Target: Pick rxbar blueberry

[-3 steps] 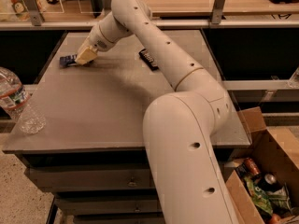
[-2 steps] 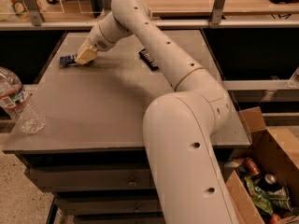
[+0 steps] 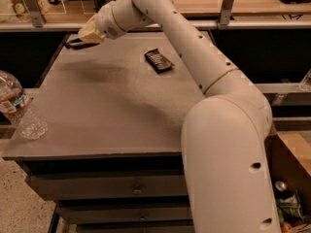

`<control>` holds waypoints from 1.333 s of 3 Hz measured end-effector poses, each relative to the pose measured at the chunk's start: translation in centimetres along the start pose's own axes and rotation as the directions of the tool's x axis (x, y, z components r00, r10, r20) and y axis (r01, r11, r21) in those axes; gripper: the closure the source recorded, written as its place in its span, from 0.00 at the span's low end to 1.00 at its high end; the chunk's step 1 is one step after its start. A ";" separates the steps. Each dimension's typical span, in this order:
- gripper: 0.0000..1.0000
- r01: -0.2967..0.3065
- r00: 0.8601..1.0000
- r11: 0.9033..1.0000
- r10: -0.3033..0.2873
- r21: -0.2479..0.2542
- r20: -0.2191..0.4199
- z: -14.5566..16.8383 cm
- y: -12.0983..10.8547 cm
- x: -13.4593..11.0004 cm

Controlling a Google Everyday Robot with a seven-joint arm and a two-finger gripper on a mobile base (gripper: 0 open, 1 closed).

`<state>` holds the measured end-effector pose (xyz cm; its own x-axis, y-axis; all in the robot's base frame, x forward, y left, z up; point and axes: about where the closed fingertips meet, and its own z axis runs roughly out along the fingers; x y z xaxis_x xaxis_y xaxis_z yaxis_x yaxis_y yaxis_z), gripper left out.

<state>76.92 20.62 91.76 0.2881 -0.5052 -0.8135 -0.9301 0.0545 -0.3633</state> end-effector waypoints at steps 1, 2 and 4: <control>1.00 0.053 0.997 0.998 -0.054 0.025 0.048 -2.1 0.1 -2.4; 1.00 0.069 0.994 0.997 -0.072 0.038 0.084 -3.5 0.2 -3.6; 1.00 0.096 0.983 0.995 -0.100 0.033 0.152 -6.7 0.4 -4.3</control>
Offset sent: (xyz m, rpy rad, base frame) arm -0.0279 -0.0278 0.0658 0.1147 -0.1165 0.0368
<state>73.77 17.00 98.12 0.4111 -0.3718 -0.8323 -0.8900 0.0340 -0.4547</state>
